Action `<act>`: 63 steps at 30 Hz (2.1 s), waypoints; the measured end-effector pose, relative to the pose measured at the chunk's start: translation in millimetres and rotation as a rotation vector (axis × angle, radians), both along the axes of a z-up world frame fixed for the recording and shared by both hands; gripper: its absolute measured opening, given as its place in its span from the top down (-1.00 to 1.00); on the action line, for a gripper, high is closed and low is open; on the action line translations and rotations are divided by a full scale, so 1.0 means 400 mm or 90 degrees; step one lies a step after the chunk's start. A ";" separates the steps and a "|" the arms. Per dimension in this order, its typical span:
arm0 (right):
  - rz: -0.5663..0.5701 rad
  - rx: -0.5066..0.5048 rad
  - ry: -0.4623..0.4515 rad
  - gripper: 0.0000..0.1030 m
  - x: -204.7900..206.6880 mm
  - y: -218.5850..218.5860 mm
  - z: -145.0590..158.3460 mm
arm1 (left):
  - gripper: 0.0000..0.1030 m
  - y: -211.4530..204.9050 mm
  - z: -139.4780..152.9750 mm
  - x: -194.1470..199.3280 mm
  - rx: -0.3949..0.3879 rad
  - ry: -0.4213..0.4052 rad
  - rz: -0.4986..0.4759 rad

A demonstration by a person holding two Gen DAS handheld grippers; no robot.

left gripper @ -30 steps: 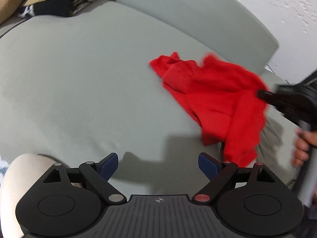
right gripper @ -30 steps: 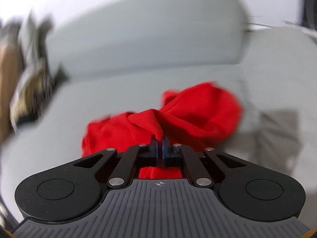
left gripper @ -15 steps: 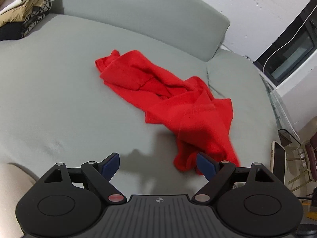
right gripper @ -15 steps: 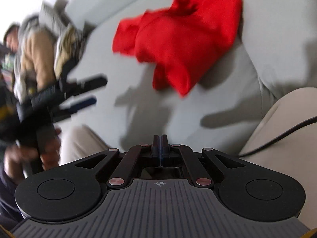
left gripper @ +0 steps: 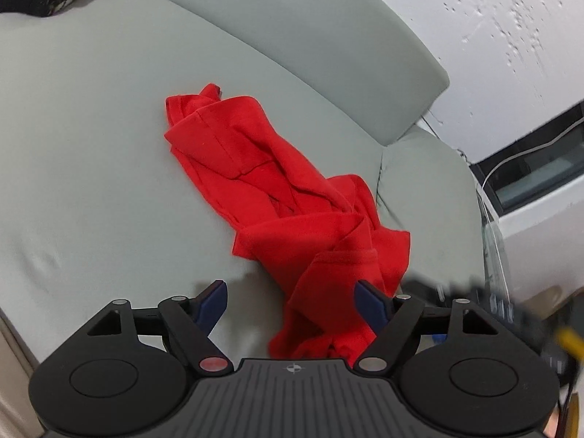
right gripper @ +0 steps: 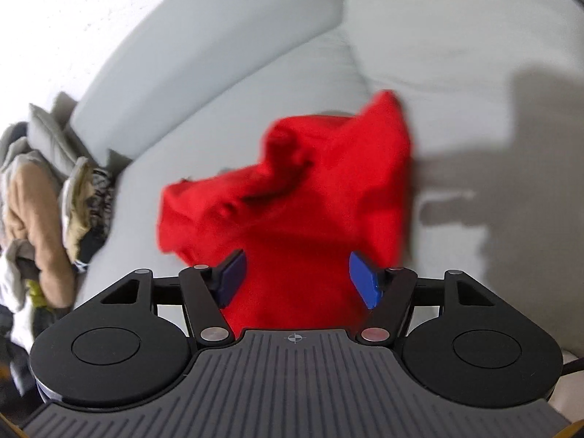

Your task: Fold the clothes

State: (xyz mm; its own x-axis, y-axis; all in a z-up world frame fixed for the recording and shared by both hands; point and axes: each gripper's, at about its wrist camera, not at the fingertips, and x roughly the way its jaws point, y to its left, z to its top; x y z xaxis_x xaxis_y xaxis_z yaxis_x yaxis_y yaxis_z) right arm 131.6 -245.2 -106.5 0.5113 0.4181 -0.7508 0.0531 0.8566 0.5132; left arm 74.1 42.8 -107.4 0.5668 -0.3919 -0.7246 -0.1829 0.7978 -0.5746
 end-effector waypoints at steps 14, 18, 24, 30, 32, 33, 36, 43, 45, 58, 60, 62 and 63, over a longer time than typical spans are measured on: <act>0.242 -0.218 -0.104 0.84 -0.117 0.142 -0.005 | -0.47 0.088 -0.017 -0.095 -0.026 -0.017 0.016; 0.346 -0.288 -0.106 0.84 -0.269 0.169 -0.030 | -0.48 0.071 -0.018 -0.100 -0.060 -0.029 -0.022; 0.299 -0.264 -0.121 0.27 -0.292 0.155 -0.049 | -0.11 0.051 -0.082 -0.096 -0.130 0.031 -0.033; 0.283 -0.249 -0.122 0.25 -0.292 0.143 -0.044 | -0.03 0.017 -0.113 -0.074 -0.207 0.071 -0.035; 0.279 -0.246 -0.120 0.19 -0.296 0.139 -0.039 | 0.09 -0.003 -0.132 -0.056 -0.211 0.091 -0.044; 0.278 -0.247 -0.119 0.05 -0.303 0.138 -0.034 | 0.22 -0.011 -0.143 -0.049 -0.221 0.101 -0.044; 0.256 -0.239 -0.118 -0.07 -0.308 0.119 0.006 | 1.00 -0.026 -0.148 -0.052 -0.222 0.090 -0.036; 0.054 -0.150 -0.078 -0.30 -0.124 0.047 0.055 | 1.00 -0.055 -0.092 -0.110 -0.146 0.006 -0.082; 0.055 -0.124 -0.049 -0.02 -0.074 0.074 0.039 | 1.00 -0.068 -0.087 -0.118 -0.130 -0.001 -0.092; 0.075 -0.248 -0.025 0.91 -0.038 0.127 0.002 | 1.00 -0.010 -0.057 -0.093 -0.077 -0.043 -0.036; -0.008 -0.219 -0.109 0.91 -0.077 0.042 0.080 | 1.00 0.065 -0.027 -0.066 -0.085 -0.075 0.025; -0.081 -0.186 -0.201 0.91 -0.128 -0.041 0.175 | 1.00 0.141 0.042 -0.051 -0.097 -0.148 0.074; -0.117 -0.168 -0.246 0.91 -0.154 -0.082 0.222 | 1.00 0.167 0.078 -0.054 -0.095 -0.189 0.087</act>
